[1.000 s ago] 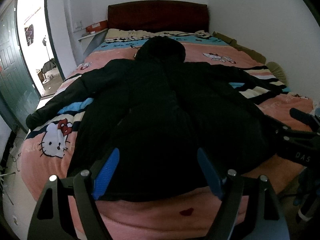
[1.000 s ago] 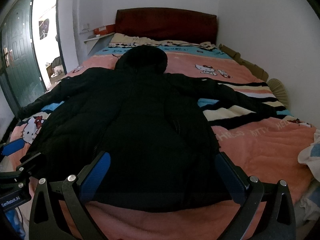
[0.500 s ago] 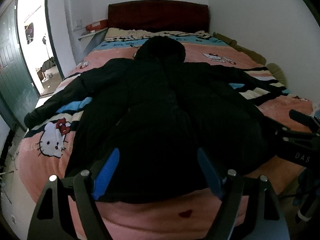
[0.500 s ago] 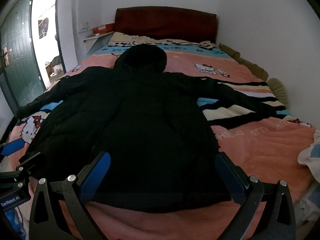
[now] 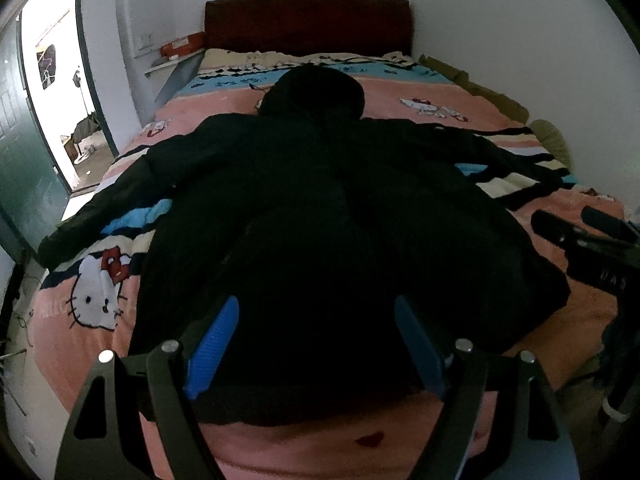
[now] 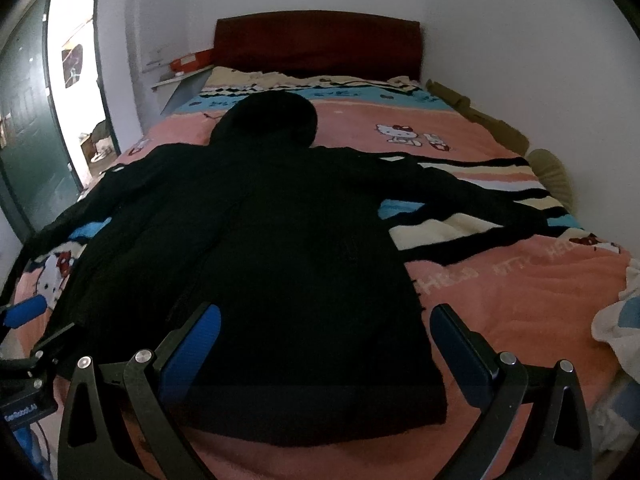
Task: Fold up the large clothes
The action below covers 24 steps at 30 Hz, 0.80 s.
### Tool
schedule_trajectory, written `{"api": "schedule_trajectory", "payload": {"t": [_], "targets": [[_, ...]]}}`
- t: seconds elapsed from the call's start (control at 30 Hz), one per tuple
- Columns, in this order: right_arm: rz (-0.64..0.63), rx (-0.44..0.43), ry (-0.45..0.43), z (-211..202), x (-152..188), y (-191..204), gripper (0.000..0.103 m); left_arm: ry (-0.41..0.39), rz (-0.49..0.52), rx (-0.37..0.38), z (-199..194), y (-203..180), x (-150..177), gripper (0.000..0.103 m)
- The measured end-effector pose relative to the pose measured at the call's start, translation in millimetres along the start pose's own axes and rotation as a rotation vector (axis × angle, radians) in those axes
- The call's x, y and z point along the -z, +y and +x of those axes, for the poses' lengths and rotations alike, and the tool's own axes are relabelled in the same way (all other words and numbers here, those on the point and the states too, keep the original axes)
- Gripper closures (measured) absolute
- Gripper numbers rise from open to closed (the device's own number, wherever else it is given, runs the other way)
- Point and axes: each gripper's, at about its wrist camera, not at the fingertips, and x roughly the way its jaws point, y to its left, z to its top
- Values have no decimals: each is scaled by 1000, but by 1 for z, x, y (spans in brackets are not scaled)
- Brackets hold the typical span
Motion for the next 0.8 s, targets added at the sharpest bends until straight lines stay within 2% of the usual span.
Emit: {"api": "schedule_trajectory", "payload": {"t": [0.17,0.33,0.47,0.57,0.7,0.8], "targets": [[6,8,9,13,-11,-8,0,35,-23,17,15,10,-8,23],[48,35,14,29,-26,-38,0,64,-57,48,31,23,-14,23],[132,95,-13,44,-52,-92,0,72,-89,34,44,39,-22,23],[190,209,-23,64,-78,-152,1,79,-105,3,56,52,-31,23],[281,318,6,99,-102,-233,0,85,-125,-54,71,69,-42,23],[357,348,44,125,-110,-283,1,83,-121,-101,82,78,-51,23]]}}
